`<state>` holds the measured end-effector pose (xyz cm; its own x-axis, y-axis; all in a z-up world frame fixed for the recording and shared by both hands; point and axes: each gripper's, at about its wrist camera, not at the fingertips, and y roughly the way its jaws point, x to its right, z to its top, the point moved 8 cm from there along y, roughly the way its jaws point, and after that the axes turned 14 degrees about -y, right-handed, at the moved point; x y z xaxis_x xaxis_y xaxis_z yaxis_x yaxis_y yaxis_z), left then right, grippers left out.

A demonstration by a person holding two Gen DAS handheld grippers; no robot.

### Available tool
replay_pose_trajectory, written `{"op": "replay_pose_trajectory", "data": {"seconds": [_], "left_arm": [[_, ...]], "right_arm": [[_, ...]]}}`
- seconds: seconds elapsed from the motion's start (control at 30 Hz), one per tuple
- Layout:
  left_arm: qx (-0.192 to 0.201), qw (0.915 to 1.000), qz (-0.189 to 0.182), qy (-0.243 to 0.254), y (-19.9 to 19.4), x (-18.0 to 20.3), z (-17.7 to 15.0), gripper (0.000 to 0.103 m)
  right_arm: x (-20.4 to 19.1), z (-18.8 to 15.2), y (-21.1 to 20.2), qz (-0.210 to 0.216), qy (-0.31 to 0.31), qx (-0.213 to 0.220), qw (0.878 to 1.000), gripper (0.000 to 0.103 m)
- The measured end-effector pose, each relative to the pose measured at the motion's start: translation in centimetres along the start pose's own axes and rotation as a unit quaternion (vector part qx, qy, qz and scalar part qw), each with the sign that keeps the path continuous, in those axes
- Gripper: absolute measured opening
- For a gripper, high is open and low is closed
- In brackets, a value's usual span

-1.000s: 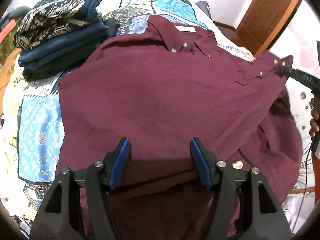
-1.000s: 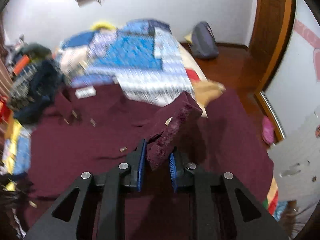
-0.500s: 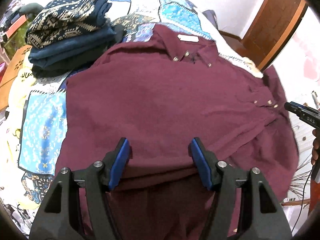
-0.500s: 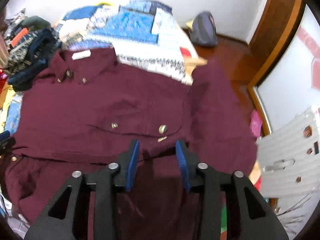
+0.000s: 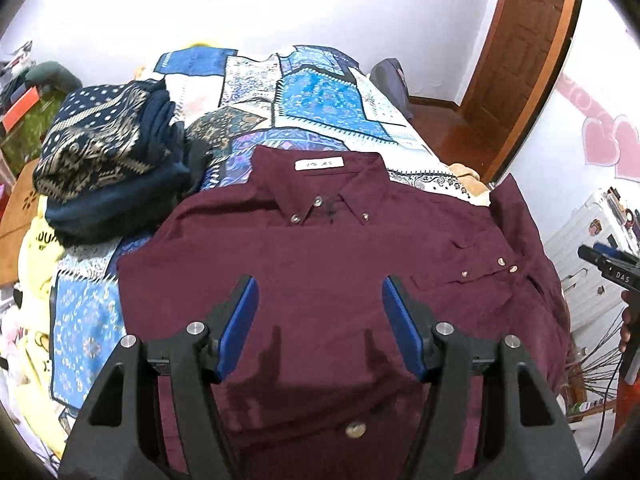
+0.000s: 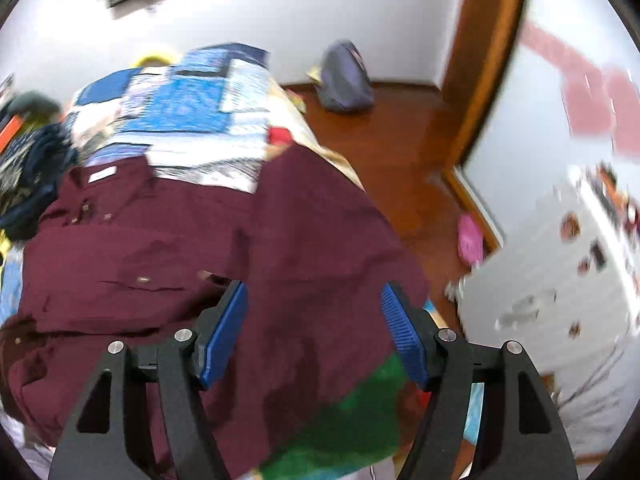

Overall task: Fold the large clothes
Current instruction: 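Grasp the other sleeve with the right gripper and lift it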

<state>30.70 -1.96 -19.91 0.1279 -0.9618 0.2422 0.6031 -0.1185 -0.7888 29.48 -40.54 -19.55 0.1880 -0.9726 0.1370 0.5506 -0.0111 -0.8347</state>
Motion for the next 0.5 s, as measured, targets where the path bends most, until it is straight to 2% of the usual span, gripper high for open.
{"op": "replay_pose_trajectory", "data": {"seconds": [0.1, 0.23, 0.4, 0.5], "left_arm": [[-0.019, 0.9998, -0.004, 0.006, 1.4, 0.9, -0.2, 0.064], [-0.038, 0.9992, -0.001, 0.011, 3.1, 1.7, -0.8, 0.064], [-0.063, 0.998, -0.004, 0.005, 4.5, 2.1, -1.4, 0.064], [-0.065, 0.9978, 0.004, 0.006, 5.0, 1.8, -1.6, 0.064]], "right_arm": [[2.3, -2.1, 1.9, 0.039, 0.067, -0.037, 0.996, 0.066], [4.5, -4.3, 4.9, 0.103, 0.168, -0.056, 0.979, 0.066], [5.9, -6.2, 9.1, 0.104, 0.225, -0.089, 0.965, 0.066], [7.0, -7.1, 11.0, 0.129, 0.283, -0.1, 0.945, 0.069]]}}
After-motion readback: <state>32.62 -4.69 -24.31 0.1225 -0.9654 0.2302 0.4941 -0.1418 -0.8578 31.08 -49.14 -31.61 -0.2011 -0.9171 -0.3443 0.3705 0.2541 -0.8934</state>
